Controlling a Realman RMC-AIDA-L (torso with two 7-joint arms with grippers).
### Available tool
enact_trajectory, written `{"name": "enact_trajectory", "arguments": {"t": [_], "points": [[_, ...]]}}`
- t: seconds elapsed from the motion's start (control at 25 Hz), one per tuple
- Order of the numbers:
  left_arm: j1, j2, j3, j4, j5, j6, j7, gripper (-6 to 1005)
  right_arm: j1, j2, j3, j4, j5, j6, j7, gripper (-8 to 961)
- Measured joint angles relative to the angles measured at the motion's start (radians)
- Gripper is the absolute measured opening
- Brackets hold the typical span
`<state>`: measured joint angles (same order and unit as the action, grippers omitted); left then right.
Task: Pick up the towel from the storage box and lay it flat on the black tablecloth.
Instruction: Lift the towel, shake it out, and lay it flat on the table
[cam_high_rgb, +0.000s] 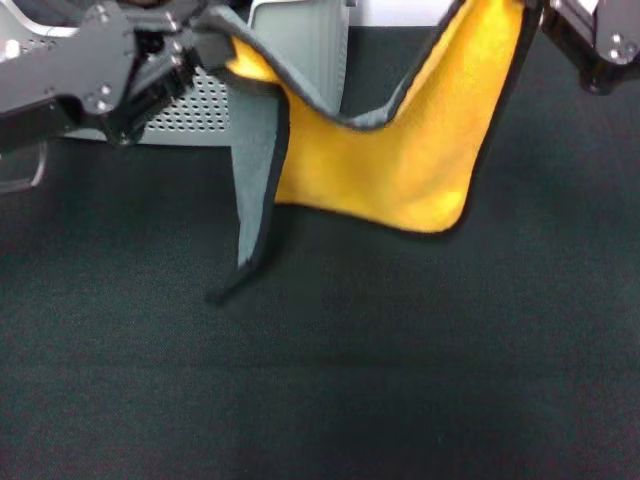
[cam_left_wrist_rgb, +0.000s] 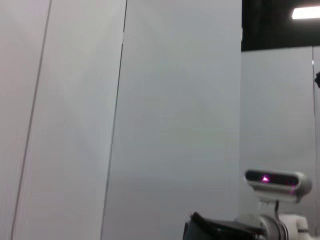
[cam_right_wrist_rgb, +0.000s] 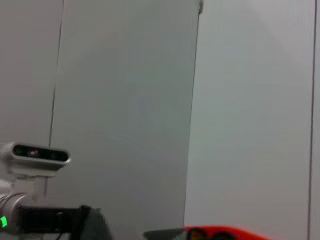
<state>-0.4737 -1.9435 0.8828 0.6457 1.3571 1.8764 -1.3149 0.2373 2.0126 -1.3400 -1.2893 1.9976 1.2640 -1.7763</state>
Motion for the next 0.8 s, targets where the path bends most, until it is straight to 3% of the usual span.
{"name": "enact_trajectory", "arguments": {"t": [0.2, 0.4, 0.6, 0.8], "points": [[0.019, 0.017, 0.0, 0.006, 0.069, 0.056, -0.021, 17, -0.074, 0.002, -0.006, -0.011, -0.016, 0.076, 0.011, 61], [0.083, 0.076, 0.038, 0.053, 0.094, 0.16, -0.067, 17, -0.181, 0.002, -0.004, -0.081, 0.016, 0.213, 0.074, 62], [0.141, 0.11, 0.09, 0.183, 0.081, 0.161, -0.215, 17, -0.31, 0.001, -0.005, -0.191, 0.039, 0.263, 0.14, 63], [0.116, 0.129, 0.124, 0.21, 0.069, 0.162, -0.33, 17, -0.325, 0.0, 0.002, -0.174, 0.034, 0.268, 0.167, 64]]}}
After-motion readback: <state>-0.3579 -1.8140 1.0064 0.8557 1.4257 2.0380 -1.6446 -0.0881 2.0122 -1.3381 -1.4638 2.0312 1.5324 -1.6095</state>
